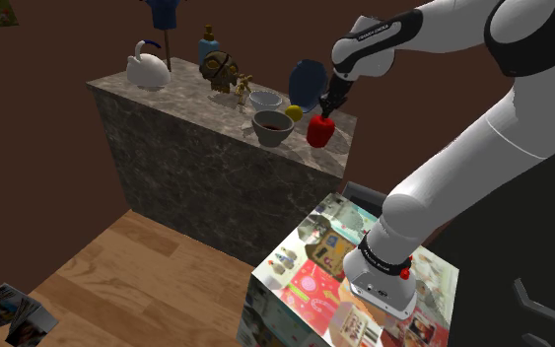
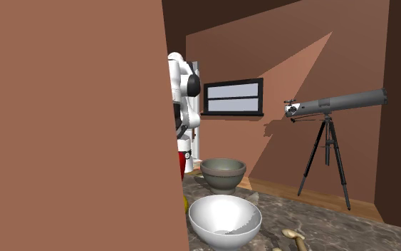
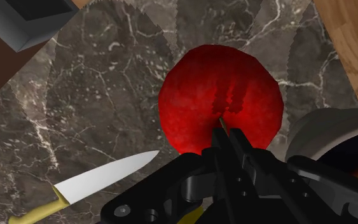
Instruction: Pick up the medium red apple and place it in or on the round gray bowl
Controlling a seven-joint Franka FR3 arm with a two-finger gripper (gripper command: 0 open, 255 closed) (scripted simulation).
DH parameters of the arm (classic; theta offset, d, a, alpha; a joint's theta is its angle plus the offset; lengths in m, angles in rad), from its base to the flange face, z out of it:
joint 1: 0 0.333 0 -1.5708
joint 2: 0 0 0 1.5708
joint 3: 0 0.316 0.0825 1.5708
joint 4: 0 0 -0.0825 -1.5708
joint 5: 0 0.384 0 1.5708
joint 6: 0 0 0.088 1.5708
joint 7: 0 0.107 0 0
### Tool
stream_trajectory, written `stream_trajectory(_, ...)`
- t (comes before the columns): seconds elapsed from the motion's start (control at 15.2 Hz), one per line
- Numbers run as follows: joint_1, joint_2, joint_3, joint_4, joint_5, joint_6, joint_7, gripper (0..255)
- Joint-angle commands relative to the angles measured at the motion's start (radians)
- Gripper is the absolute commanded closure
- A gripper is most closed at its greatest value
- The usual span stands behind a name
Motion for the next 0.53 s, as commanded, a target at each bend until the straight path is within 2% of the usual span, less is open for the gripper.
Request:
stream_trajectory(0.0,-0.002,-0.013,0.001,0.012,-0.005,-0.025,0.002,255)
stream_trajectory(0.46,-0.004,-0.052,0.013,0.074,-0.018,-0.124,0.015,255)
